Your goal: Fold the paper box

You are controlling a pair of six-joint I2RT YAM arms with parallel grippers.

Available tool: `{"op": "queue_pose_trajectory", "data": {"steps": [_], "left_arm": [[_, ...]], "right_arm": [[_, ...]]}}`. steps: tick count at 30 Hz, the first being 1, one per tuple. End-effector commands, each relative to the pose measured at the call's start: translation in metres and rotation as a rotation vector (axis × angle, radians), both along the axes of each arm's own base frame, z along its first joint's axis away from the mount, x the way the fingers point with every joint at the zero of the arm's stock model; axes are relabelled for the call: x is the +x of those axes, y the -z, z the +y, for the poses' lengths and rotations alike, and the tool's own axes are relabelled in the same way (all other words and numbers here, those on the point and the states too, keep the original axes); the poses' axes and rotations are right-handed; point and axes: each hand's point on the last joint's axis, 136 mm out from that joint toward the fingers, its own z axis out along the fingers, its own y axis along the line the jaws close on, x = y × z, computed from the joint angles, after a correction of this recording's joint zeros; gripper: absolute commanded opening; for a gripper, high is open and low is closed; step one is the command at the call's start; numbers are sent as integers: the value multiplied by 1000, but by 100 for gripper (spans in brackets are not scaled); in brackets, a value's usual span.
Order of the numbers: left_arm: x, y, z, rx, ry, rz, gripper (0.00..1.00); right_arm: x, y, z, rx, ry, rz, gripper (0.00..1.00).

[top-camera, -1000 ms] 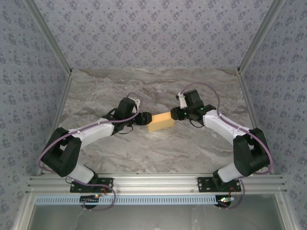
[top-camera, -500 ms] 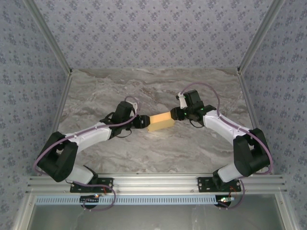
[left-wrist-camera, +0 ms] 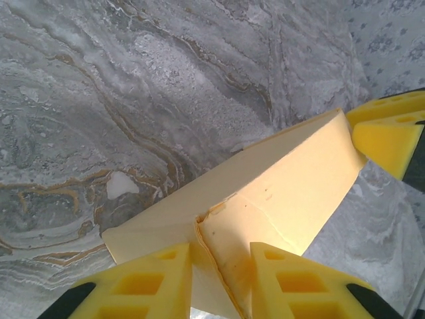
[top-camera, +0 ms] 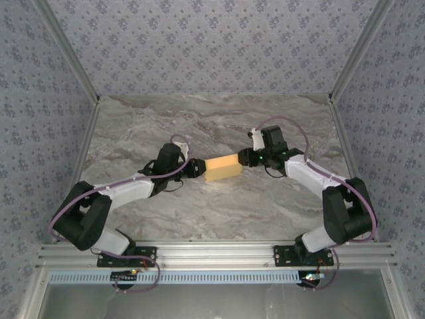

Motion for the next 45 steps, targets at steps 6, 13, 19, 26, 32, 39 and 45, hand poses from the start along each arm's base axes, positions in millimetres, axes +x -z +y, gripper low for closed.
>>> {"op": "queue_pose_trajectory", "data": {"steps": [6, 13, 19, 26, 32, 39, 45], "left_arm": [[-16, 51, 19, 92, -51, 143, 22], [-6, 34, 14, 67, -59, 99, 27], [-5, 6, 4, 52, -22, 35, 33], [-20, 7, -1, 67, 21, 13, 36], [-37, 16, 0, 85, 38, 7, 37], [-51, 21, -1, 100, 53, -3, 39], [-49, 35, -1, 150, 47, 20, 40]], "right_arm": [[-42, 50, -5, 64, 13, 243, 26], [-23, 28, 10, 129, 15, 185, 24], [-16, -2, 29, 217, -34, 126, 25], [-35, -6, 29, 237, -94, 89, 28], [-57, -2, 28, 240, -143, 80, 30], [-74, 5, 26, 200, -161, 73, 30], [-80, 25, 23, 137, -143, 84, 30]]}}
